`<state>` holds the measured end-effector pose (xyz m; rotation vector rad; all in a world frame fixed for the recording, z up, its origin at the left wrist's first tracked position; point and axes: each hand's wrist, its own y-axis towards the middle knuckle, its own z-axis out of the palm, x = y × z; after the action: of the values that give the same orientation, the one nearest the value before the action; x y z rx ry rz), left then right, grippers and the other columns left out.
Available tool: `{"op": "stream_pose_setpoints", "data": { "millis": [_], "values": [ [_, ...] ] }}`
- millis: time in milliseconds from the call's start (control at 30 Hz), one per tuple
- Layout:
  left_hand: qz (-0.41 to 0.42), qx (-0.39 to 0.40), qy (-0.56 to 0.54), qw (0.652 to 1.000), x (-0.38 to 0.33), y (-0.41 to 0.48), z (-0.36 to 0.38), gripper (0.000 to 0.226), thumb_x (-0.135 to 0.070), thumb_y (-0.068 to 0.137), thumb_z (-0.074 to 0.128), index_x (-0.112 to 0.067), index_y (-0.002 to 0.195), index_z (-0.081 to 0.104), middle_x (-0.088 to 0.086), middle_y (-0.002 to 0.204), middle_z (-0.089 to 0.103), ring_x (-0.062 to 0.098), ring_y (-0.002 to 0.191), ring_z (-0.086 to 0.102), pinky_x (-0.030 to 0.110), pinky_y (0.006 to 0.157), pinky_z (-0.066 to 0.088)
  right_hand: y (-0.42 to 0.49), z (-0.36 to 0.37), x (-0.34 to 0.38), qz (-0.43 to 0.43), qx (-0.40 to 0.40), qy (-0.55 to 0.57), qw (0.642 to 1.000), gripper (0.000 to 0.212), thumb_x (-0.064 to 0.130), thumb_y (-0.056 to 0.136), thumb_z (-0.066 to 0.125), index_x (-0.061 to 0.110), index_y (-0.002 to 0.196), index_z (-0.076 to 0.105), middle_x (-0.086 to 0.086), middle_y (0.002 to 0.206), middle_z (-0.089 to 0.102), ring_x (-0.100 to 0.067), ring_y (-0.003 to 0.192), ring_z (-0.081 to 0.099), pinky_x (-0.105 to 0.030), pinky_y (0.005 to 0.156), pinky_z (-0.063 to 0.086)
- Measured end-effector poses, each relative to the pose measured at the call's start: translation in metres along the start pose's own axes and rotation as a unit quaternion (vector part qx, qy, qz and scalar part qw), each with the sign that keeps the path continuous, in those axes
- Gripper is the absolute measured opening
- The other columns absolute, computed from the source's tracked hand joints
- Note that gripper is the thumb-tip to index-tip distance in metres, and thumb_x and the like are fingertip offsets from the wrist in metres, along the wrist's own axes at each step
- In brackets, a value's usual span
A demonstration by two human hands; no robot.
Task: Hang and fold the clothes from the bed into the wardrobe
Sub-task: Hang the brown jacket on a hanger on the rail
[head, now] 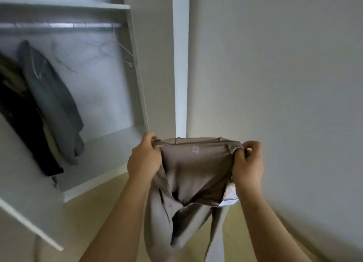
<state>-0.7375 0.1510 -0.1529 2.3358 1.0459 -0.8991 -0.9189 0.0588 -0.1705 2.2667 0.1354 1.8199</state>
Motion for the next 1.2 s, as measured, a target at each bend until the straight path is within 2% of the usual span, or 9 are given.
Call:
{"op": "stream_pose_setpoints", "data": {
  "millis": [133,200,300,500,667,800,967,1100,1200],
  "values": [
    [0.048,0.077,-0.014,0.996,0.041,0.034,-0.041,0.028,-0.016,0.091,0.044,-0.034,0.105,0.06,-0.011,0.094,0.055,0.014,0.083,0.053,0.022,0.064,0.036,-0.007,0.067,0.015,-0.044,0.085,-0.03,0.995,0.019,0.014,0.092,0.042,0.02,0.076,0.048,0.009,0.065,0.051,-0.003,0.059,0.046,-0.013,0.05,0.032],
    [0.047,0.053,0.017,0.997,0.061,0.049,-0.058,0.015,-0.025,0.087,0.058,-0.026,0.073,0.057,-0.012,0.072,0.055,0.013,0.074,0.054,0.02,0.054,0.03,-0.009,0.099,0.025,-0.061,0.125,-0.039,0.99,0.021,0.017,0.092,0.042,0.02,0.072,0.049,0.006,0.064,0.053,-0.004,0.06,0.047,-0.016,0.053,0.034],
    [-0.003,-0.041,-0.005,0.999,0.091,0.068,-0.073,0.04,-0.034,0.08,0.068,-0.019,0.054,0.041,-0.004,0.054,0.042,0.012,0.056,0.045,0.025,0.05,0.026,-0.012,0.143,0.034,-0.093,0.193,-0.036,0.976,0.024,0.021,0.092,0.044,0.024,0.069,0.049,0.007,0.067,0.054,-0.003,0.062,0.049,-0.013,0.053,0.034],
    [-0.123,-0.217,-0.123,0.96,0.128,0.115,-0.084,0.012,-0.011,0.09,0.042,-0.016,0.085,0.052,-0.001,0.073,0.053,0.015,0.069,0.05,0.027,0.06,0.034,0.0,0.236,0.039,-0.153,0.285,-0.045,0.945,0.018,0.012,0.093,0.045,0.024,0.084,0.054,0.005,0.079,0.054,-0.002,0.068,0.046,-0.003,0.058,0.031],
    [-0.154,-0.32,-0.253,0.9,0.141,0.188,-0.088,0.032,0.001,0.088,0.037,-0.024,0.102,0.054,-0.002,0.092,0.057,0.016,0.085,0.052,0.03,0.082,0.042,0.027,0.324,0.043,-0.181,0.342,0.021,0.922,0.023,0.006,0.093,0.045,0.027,0.09,0.055,0.016,0.08,0.055,0.007,0.075,0.05,0.002,0.064,0.035],
    [-0.18,-0.358,-0.298,0.867,0.15,0.26,-0.095,0.029,0.002,0.092,0.034,-0.015,0.103,0.055,0.005,0.095,0.055,0.019,0.086,0.051,0.036,0.086,0.043,0.063,0.393,0.054,-0.163,0.402,0.03,0.9,0.023,0.008,0.09,0.052,0.03,0.086,0.06,0.017,0.071,0.058,0.008,0.067,0.054,0.0,0.061,0.036],
    [-0.199,-0.41,-0.369,0.81,0.158,0.33,-0.115,0.024,-0.001,0.093,0.035,-0.017,0.091,0.053,0.0,0.083,0.053,0.013,0.073,0.051,0.024,0.067,0.045,0.089,0.471,0.067,-0.163,0.483,-0.022,0.86,0.014,0.014,0.091,0.055,0.027,0.087,0.06,0.012,0.07,0.056,-0.002,0.067,0.052,-0.012,0.068,0.039],
    [-0.214,-0.443,-0.395,0.776,0.181,0.363,-0.132,0.029,-0.003,0.094,0.033,-0.021,0.08,0.05,0.018,0.095,0.059,0.031,0.088,0.057,0.04,0.082,0.05,0.082,0.529,0.069,-0.173,0.551,-0.03,0.816,0.01,0.018,0.09,0.056,0.026,0.085,0.059,0.015,0.071,0.056,0.002,0.061,0.049,-0.005,0.056,0.04],
    [-0.216,-0.457,-0.432,0.747,0.204,0.389,-0.149,0.028,-0.006,0.096,0.032,-0.021,0.081,0.05,0.016,0.093,0.058,0.025,0.08,0.056,0.04,0.079,0.049,0.067,0.574,0.075,-0.17,0.576,-0.024,0.799,0.016,0.018,0.09,0.056,0.031,0.08,0.056,0.017,0.07,0.056,0.002,0.06,0.05,-0.006,0.053,0.038]
  ]
}}
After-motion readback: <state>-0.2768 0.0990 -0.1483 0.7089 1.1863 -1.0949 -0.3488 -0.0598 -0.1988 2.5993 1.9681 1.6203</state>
